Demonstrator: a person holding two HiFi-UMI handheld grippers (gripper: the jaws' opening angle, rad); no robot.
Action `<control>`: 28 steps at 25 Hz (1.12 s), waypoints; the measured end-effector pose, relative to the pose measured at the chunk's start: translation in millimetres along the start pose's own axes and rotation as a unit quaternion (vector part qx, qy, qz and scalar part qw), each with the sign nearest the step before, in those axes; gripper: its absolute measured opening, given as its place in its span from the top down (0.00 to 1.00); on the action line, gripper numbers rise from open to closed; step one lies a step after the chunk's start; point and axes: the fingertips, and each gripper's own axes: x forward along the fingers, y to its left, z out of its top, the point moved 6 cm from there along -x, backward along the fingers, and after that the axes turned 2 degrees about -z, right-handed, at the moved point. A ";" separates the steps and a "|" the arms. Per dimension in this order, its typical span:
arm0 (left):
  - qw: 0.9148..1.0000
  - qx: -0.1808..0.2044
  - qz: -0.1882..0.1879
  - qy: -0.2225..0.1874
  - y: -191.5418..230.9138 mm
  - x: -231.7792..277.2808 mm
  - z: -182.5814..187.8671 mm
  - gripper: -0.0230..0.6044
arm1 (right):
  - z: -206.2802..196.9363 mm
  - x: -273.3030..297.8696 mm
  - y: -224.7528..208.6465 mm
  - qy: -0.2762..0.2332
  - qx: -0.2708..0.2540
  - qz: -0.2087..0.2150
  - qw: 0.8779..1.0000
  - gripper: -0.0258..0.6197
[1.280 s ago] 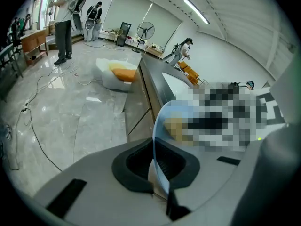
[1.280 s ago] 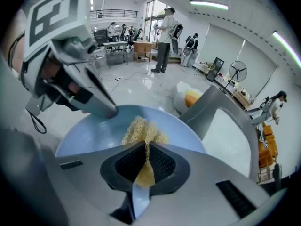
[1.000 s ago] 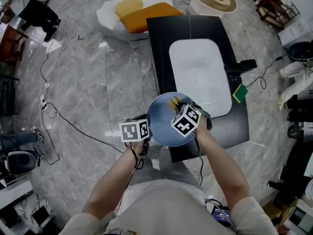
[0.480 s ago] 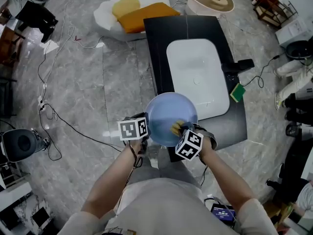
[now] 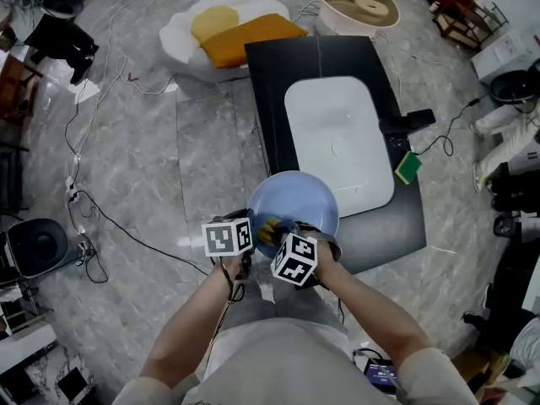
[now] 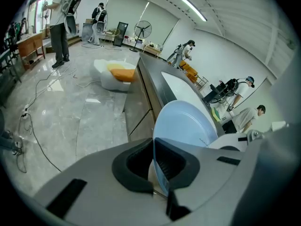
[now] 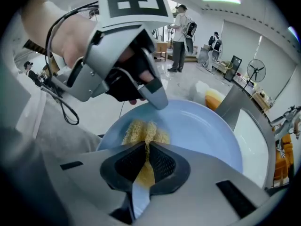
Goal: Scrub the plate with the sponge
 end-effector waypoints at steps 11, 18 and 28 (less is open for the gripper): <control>1.000 -0.013 -0.004 0.002 -0.6 0.5 1.8 0.92 | -4.2 -6.4 -112.3 -0.006 0.058 -0.113 0.992 0.88; 1.000 0.004 -0.002 0.008 -0.7 3.6 6.8 0.92 | -50.5 -27.2 -106.0 0.061 0.060 -0.131 0.988 0.88; 1.000 -0.002 -0.013 0.003 -3.1 6.1 10.0 0.92 | -81.9 -45.9 -34.7 0.076 0.099 -0.091 0.988 0.88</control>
